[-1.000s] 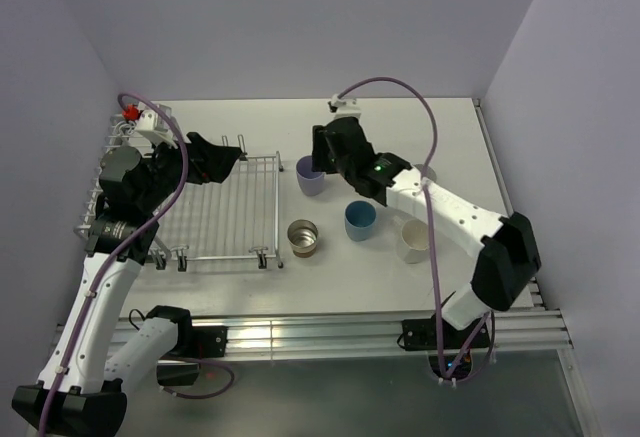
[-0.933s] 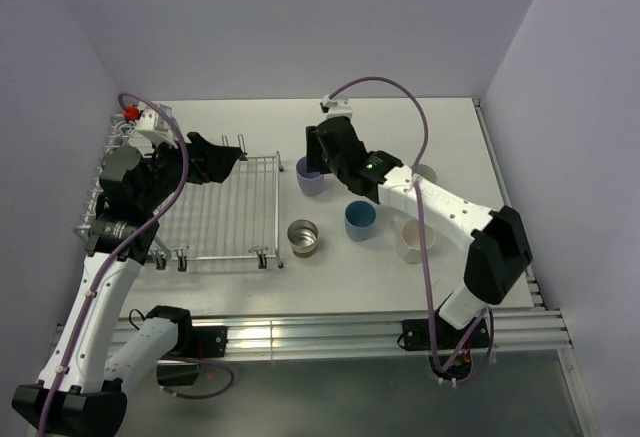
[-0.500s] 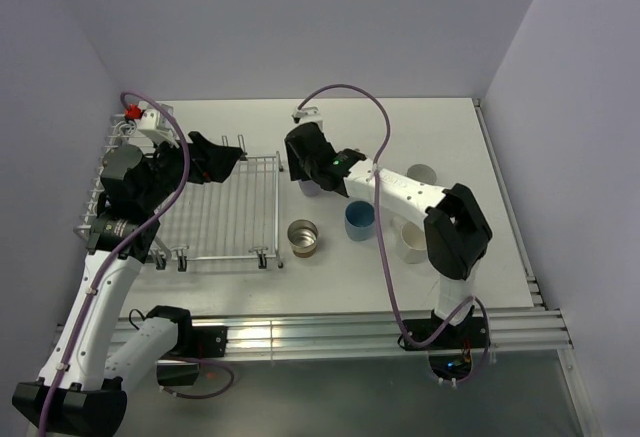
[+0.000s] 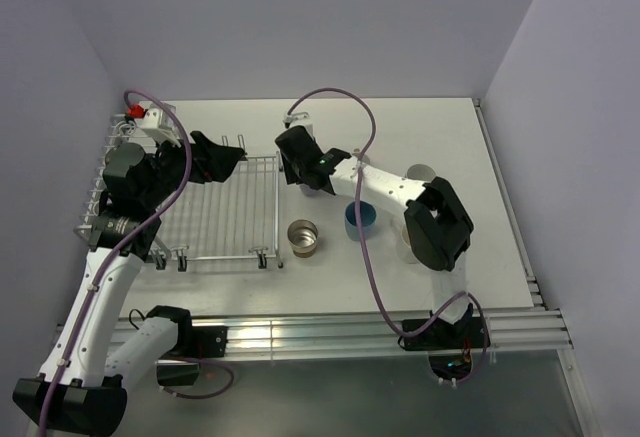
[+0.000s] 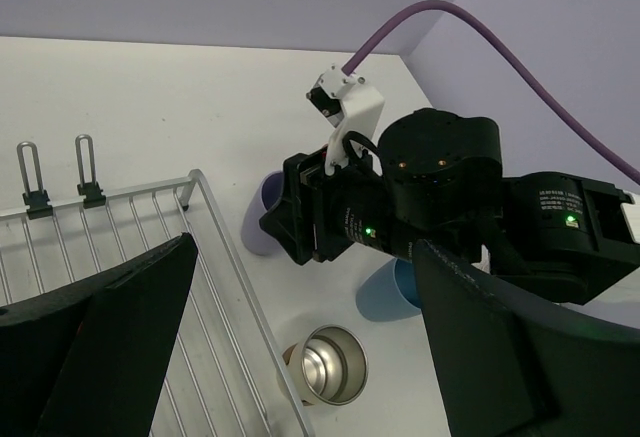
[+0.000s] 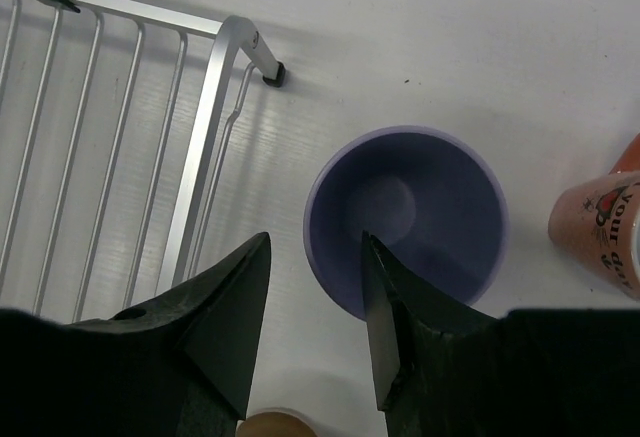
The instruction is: Load the cups into the dish rack
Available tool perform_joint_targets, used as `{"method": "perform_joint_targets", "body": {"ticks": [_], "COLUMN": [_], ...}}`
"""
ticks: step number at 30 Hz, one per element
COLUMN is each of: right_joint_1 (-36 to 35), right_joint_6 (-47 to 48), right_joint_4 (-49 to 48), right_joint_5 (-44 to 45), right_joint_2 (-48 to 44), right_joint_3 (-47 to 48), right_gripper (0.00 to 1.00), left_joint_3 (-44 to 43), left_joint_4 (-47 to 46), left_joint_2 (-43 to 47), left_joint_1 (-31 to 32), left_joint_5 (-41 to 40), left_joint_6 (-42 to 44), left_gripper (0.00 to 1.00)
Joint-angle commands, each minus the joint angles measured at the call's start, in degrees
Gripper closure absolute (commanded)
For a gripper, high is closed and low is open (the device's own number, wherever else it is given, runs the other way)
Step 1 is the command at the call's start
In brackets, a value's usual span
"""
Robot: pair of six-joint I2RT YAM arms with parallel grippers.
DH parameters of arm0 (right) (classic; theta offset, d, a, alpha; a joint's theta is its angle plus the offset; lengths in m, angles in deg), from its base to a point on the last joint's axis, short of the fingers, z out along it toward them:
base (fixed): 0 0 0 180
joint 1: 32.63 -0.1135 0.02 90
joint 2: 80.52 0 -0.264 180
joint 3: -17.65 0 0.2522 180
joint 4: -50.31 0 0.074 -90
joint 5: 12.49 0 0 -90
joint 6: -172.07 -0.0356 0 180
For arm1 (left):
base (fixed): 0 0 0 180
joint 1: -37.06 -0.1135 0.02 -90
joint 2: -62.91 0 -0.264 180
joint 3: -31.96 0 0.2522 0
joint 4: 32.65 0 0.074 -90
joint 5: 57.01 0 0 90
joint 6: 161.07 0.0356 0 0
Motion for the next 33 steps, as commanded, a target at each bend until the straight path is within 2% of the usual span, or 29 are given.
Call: {"method": "perform_joint_targets", "body": {"ticks": [1,10,14,15,16,17,18,25,33], "right_joint_1": [-0.32,-0.23,-0.23,-0.15,-0.14,-0.14,-0.06,-0.06,0.56], "right_joint_6": [0.89,1.95,1.86,1.86,1.86,1.77,1.77,1.60,0.37], "right_joint_4": [0.84,2.34,2.60,3.04,3.39,4.18,4.53,7.52,13.59], "right_joint_5": [2.63,3.59,3.24,3.24,3.42,3.68,3.77,5.17,8.43], "right_joint_2": [2.03,5.89,6.42,6.51,6.51,6.34,6.08,-0.51,-13.86], "right_joint_3": [4.02,6.75,6.92,7.18,7.45,7.62,7.89,8.06,9.91], "right_gripper": [0.51,0.55,0.67,0.76,0.81,0.92,0.99,1.00,1.00], "left_joint_3": [-0.22,-0.22,-0.22,-0.22,-0.22,-0.22,-0.22,-0.66,-7.34], "left_joint_4": [-2.37,-2.19,-2.10,-2.19,-2.19,-2.19,-2.19,-2.19,-2.89], "left_joint_2": [0.10,-0.17,-0.25,-0.17,-0.25,-0.34,-0.26,-1.13,-6.22], "left_joint_1": [0.19,0.19,0.19,0.19,0.19,0.19,0.19,0.19,0.19], "left_joint_5": [1.14,1.14,1.05,1.05,1.05,1.05,1.05,0.88,5.87], "left_joint_6": [-0.15,-0.06,0.02,0.02,0.02,0.02,0.02,-0.59,-8.22], "left_gripper": [0.03,0.03,0.04,0.04,0.04,0.04,0.04,0.02,0.01]}}
